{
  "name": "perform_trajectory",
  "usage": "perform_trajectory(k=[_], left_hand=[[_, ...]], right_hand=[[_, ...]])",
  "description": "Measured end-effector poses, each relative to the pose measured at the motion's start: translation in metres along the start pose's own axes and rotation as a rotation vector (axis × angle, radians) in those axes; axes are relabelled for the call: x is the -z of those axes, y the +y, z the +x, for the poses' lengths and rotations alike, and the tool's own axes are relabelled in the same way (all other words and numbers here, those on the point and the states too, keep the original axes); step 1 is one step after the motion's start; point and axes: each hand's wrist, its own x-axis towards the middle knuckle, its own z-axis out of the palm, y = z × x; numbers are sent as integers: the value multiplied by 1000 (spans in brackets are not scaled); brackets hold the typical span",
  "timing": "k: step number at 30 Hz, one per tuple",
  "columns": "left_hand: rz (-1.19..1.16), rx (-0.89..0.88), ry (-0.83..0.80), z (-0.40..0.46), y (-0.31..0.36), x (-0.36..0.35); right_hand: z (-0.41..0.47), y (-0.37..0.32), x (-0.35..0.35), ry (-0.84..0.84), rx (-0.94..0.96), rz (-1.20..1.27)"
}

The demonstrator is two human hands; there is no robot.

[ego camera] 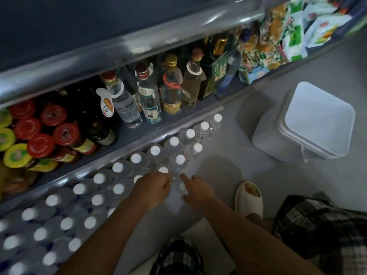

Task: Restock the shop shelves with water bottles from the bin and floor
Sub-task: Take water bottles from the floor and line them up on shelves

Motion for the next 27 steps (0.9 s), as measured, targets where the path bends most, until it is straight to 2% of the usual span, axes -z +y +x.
perform_trajectory(k=[7, 10, 17, 27], left_hand=[[10, 3, 22, 5, -4, 3], [-12, -17, 35, 2, 0, 18], [-7, -103, 148, -4, 24, 76], [-57, -201, 442, -52, 50, 198]], right_hand=[[16, -1, -11, 59, 68, -161], [7, -1, 10, 61, 61, -74], [-52, 0, 125, 248, 140, 131], [-130, -64, 303, 595, 385, 54]])
